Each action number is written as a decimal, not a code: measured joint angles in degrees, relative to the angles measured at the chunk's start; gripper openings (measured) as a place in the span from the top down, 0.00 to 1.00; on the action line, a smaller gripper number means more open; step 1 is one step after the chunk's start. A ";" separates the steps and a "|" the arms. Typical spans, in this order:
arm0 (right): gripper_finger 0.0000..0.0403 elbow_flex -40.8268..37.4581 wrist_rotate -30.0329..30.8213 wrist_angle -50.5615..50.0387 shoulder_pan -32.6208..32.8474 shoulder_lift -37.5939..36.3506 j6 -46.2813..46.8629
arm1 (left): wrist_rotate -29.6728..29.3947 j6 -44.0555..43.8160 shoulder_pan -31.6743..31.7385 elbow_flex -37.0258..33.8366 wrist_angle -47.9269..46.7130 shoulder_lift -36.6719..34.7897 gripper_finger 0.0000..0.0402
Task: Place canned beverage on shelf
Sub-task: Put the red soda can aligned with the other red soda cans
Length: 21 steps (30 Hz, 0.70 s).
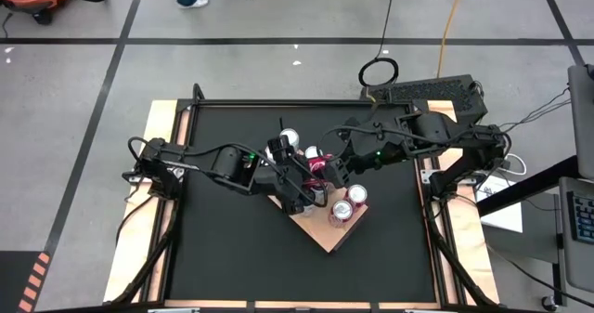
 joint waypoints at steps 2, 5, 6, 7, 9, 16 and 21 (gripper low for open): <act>0.03 0.02 -1.26 -0.02 0.00 0.00 -0.05 | 0.00 -0.51 0.00 0.00 0.15 0.00 0.26; 0.03 0.02 -1.37 -0.02 0.00 0.00 -0.07 | 0.09 -2.28 0.18 0.00 0.92 0.00 0.26; 0.03 0.02 -1.29 -0.02 0.00 0.00 -0.04 | 0.20 -2.62 0.26 0.00 1.06 0.00 0.26; 0.03 0.00 -1.26 -0.02 0.00 0.00 -0.04 | 0.33 -2.92 0.35 0.00 1.05 0.00 0.26; 0.03 0.02 -1.26 -0.06 0.00 0.00 -0.04 | 0.86 -2.97 0.42 0.00 1.05 0.00 0.26; 0.05 0.01 -1.20 -0.06 0.00 0.00 0.11 | 1.08 -2.99 0.42 0.00 1.01 0.02 0.26; 0.17 0.00 -1.17 -0.33 -0.02 0.00 0.15 | 1.09 -2.99 0.42 0.00 0.94 0.02 0.26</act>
